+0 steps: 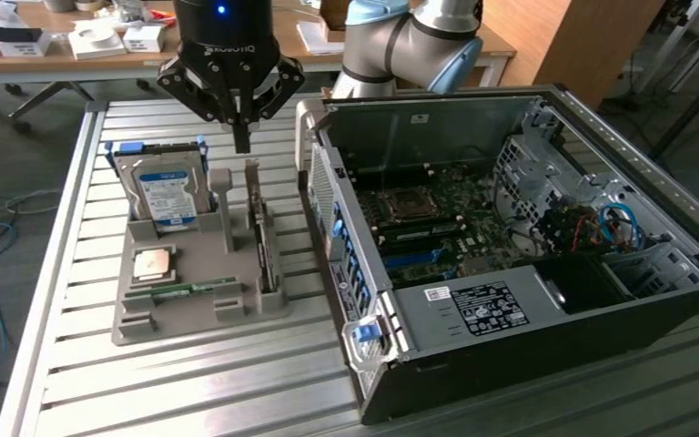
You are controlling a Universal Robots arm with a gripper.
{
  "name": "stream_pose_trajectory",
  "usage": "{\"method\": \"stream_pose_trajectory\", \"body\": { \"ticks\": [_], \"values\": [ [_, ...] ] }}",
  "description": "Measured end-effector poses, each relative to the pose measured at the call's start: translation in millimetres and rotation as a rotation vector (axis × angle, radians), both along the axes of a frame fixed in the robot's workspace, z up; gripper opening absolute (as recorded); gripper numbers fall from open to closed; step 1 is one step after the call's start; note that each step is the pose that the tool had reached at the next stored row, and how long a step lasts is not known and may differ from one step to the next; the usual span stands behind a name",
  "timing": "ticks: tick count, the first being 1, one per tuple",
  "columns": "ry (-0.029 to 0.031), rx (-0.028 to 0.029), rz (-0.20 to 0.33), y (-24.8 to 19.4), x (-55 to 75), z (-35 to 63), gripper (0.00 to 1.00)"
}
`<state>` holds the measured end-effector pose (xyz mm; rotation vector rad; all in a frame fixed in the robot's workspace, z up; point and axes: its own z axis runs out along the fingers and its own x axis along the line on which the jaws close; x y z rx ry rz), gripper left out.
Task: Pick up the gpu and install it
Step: 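Pick up the gpu and move the gpu toward the slot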
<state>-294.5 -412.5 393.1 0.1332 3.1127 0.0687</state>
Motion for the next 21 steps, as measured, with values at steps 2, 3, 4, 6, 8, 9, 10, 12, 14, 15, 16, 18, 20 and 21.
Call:
{"method": "stream_pose_trajectory", "body": {
  "ticks": [2,3,4,6,8,9,10,12,14,15,16,18,20,21],
  "values": [
    [0.0,0.0,0.0,0.0,0.0,0.0,0.11],
    [0.0,0.0,0.0,0.0,0.0,0.0,0.17],
    [0.0,0.0,0.0,0.0,0.0,0.0,0.23],
    [0.0,0.0,0.0,0.0,0.0,0.0,0.29],
    [0.0001,-0.0001,0.0,0.0,0.0,0.0,0.35],
    [0.0,0.0,0.0,0.0,0.0,0.0,0.41],
    [0.0,0.0,0.0,0.0,0.0,0.0,0.41],
    [0.0,-0.0001,0.0,0.0,0.0,0.0,0.53],
    [0.0,0.0,0.0,0.0,0.0,0.0,0.59],
    [0.0,0.0,0.0,0.0,0.0,0.0,0.59],
    [0.0,0.0,0.0,0.0,0.0,0.0,0.59],
    [0.0,0.0,0.0,0.0,0.0,0.0,0.59],
    [0.0001,-0.0001,0.0,0.0,0.0,0.0,0.59],
    [-0.0001,0.0,0.0,0.0,0.0,-0.5,0.59]
  ]
}}
